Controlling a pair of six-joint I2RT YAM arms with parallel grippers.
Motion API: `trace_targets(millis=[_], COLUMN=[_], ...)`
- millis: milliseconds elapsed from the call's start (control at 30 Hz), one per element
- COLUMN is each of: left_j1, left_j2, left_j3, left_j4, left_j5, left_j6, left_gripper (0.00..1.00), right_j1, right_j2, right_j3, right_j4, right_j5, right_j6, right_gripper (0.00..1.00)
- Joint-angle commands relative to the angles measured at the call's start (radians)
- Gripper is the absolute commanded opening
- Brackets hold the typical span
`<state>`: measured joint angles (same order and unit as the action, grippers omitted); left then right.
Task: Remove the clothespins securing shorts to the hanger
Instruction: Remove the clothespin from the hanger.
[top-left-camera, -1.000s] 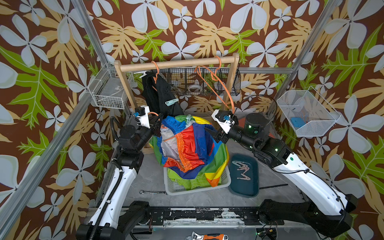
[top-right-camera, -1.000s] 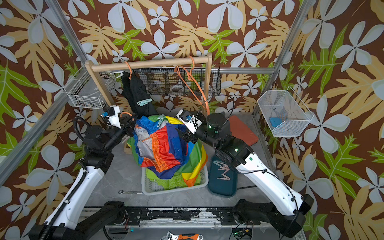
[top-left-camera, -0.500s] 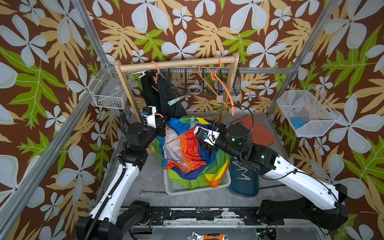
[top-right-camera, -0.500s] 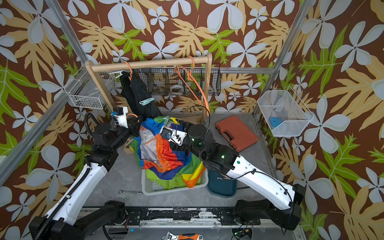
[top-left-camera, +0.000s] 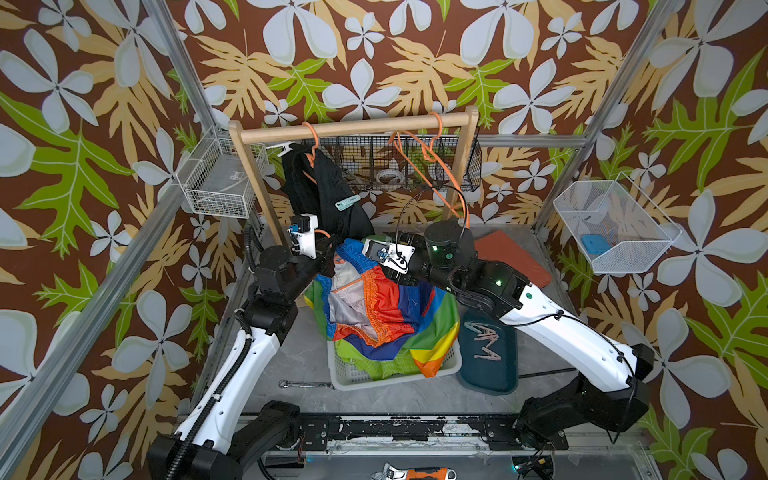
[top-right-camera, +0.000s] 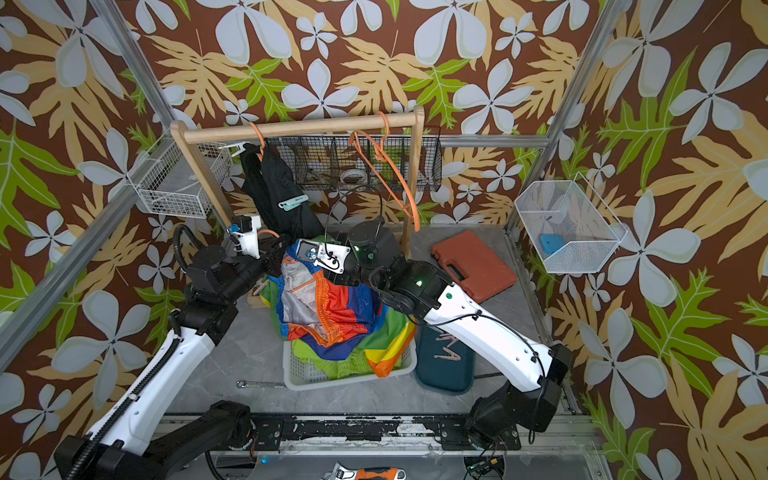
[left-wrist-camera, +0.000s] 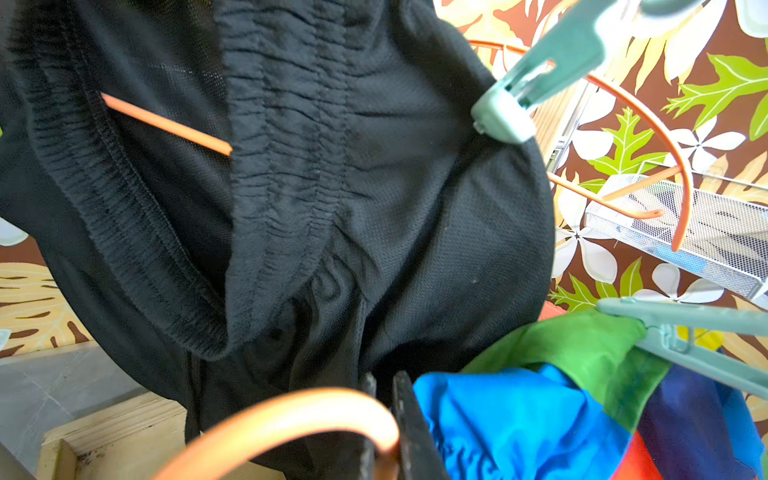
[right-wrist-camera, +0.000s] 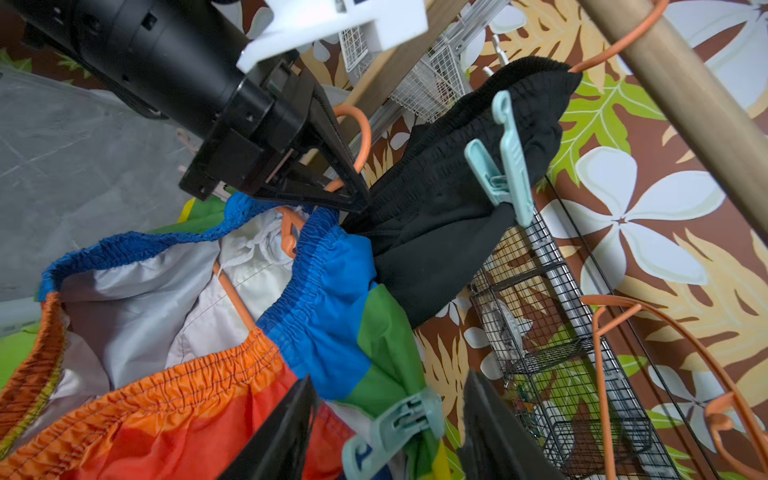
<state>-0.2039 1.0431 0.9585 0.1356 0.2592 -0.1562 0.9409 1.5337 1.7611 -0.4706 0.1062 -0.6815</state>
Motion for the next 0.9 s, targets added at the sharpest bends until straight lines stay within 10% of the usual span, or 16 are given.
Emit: trace_targets(millis=[0, 867], left_j1=[0.001, 0.001], left_j2=[-0.005, -0.005], left_j3=[0.011, 0.014], left_j4=[0.015, 0.013], left_j5=[-0.009, 0.003], left_j6=[0.006, 0.006], left_gripper=[0.0, 0.0], right_j1=[-0.003, -0.049], right_j2=[0.008, 0.055], right_j3=[0.02, 0.067], right_j4=[-0.061, -0.088], right_j5=[-0.019, -0.029], right_j6=[0.017, -0.001], right_gripper=[0.56, 0.34])
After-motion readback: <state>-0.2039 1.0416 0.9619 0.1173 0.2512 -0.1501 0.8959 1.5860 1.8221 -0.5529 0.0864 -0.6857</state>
